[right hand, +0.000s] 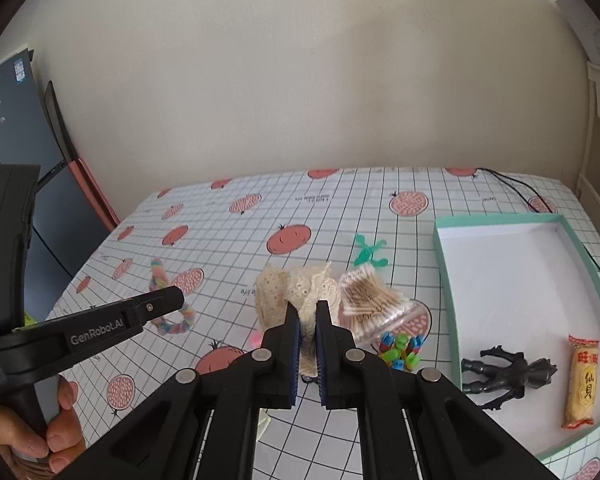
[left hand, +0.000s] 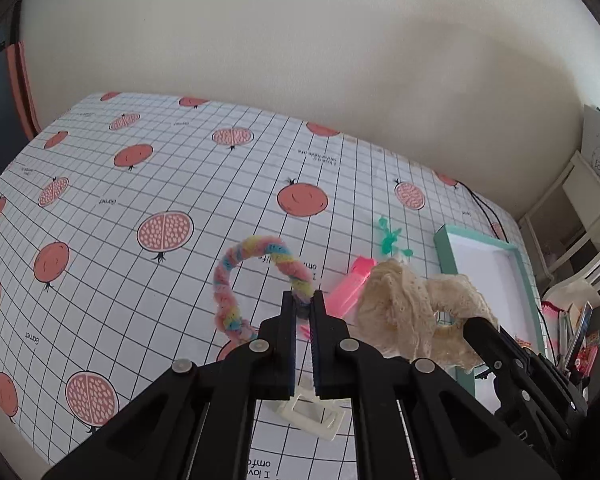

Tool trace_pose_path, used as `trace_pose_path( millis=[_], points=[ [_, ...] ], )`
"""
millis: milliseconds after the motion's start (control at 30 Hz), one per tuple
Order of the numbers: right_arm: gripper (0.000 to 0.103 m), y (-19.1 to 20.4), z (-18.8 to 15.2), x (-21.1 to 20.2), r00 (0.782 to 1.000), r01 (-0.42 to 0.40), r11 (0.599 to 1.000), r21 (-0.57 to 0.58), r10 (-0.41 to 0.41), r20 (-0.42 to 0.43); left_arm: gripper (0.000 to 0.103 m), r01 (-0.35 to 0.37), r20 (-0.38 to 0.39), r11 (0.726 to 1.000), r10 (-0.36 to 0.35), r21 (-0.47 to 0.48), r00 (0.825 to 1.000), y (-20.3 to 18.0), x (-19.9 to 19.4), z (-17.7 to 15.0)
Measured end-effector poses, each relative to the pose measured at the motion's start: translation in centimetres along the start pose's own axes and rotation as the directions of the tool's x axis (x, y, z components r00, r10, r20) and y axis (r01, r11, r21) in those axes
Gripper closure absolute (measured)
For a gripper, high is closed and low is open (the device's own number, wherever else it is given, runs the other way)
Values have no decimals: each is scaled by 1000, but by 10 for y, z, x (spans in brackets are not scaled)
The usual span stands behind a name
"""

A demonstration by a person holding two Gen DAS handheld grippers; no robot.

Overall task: Organize objects
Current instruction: 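Carry the lace fabric with the right tool while the left tool carries the rainbow ring to the tray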

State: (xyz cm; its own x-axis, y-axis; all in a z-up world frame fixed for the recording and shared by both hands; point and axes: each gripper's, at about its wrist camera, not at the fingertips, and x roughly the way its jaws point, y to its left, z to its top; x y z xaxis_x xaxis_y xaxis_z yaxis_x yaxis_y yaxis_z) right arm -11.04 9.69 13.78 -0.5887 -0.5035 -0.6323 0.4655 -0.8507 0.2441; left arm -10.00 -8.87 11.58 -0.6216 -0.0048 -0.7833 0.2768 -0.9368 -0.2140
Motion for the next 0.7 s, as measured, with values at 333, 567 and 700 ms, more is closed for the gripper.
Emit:
trace_pose_path(
  millis=[333,567,700],
  points=[
    [96,-23,15,-25,998,21,999,26,-23,55,97,45,91,998,-50,49,995,-31,-20,6],
    [96,-68,17,-38,991,115,991,62,-118,58,97,79,88,991,-88,109,992,-69,-16,1],
    [96,-100,21,-55,982,161,981,104,-170,79,97,108,79,983,-121,147,990,-96,-11,-2]
  ],
)
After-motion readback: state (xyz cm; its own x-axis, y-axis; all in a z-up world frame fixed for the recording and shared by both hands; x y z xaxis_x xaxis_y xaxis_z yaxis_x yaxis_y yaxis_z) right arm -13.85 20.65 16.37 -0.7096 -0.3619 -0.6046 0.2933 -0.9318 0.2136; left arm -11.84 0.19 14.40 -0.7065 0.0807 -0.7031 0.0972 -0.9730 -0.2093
